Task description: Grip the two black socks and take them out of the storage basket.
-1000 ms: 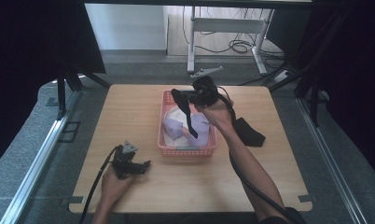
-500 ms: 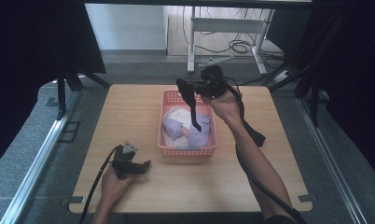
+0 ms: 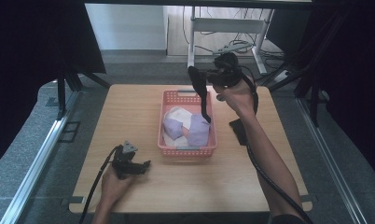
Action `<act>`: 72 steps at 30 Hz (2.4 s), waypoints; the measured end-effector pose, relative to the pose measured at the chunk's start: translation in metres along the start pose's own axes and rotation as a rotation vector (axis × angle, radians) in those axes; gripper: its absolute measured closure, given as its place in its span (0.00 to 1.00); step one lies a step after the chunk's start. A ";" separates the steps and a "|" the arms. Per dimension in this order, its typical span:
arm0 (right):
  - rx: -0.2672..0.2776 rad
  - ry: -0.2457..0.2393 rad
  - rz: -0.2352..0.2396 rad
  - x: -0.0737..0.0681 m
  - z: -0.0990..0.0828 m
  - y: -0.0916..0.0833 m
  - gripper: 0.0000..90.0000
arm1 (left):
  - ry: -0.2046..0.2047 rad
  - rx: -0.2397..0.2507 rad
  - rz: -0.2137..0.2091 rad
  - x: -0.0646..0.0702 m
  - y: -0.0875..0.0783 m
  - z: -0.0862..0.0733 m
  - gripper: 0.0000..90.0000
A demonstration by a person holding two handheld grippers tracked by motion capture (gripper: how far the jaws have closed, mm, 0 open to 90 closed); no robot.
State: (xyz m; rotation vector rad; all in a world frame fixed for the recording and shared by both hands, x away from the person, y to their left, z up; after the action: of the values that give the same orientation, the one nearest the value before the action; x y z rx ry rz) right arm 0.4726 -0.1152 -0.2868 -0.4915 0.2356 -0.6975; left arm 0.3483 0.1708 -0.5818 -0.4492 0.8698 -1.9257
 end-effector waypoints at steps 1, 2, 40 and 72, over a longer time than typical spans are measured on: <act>0.002 0.003 -0.009 0.003 0.000 -0.003 0.94 | 0.001 0.000 0.000 0.000 0.000 0.000 0.12; 0.003 0.007 -0.016 0.005 0.000 -0.006 0.94 | 0.001 0.000 0.000 0.000 0.000 0.000 0.12; -0.102 0.166 -0.246 0.113 -0.134 -0.040 0.94 | -0.002 0.004 0.001 0.000 0.000 0.000 0.12; -0.296 0.264 -0.259 0.131 -0.247 0.005 0.84 | -0.009 0.008 0.001 0.001 0.000 0.000 0.12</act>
State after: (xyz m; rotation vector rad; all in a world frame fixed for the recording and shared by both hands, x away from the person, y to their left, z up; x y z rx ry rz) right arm 0.4821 -0.2860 -0.5083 -0.7210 0.5347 -0.9885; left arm 0.3483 0.1699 -0.5819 -0.4523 0.8567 -1.9244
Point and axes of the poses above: each handheld gripper's, and its own axes: y roughly forward along the jaws, z roughly out of its top, x roughly to its right, the point moved 5 cm from there along y, roughly forward along the jaws, and after that the axes turned 6 degrees about z, right-handed, at the moved point
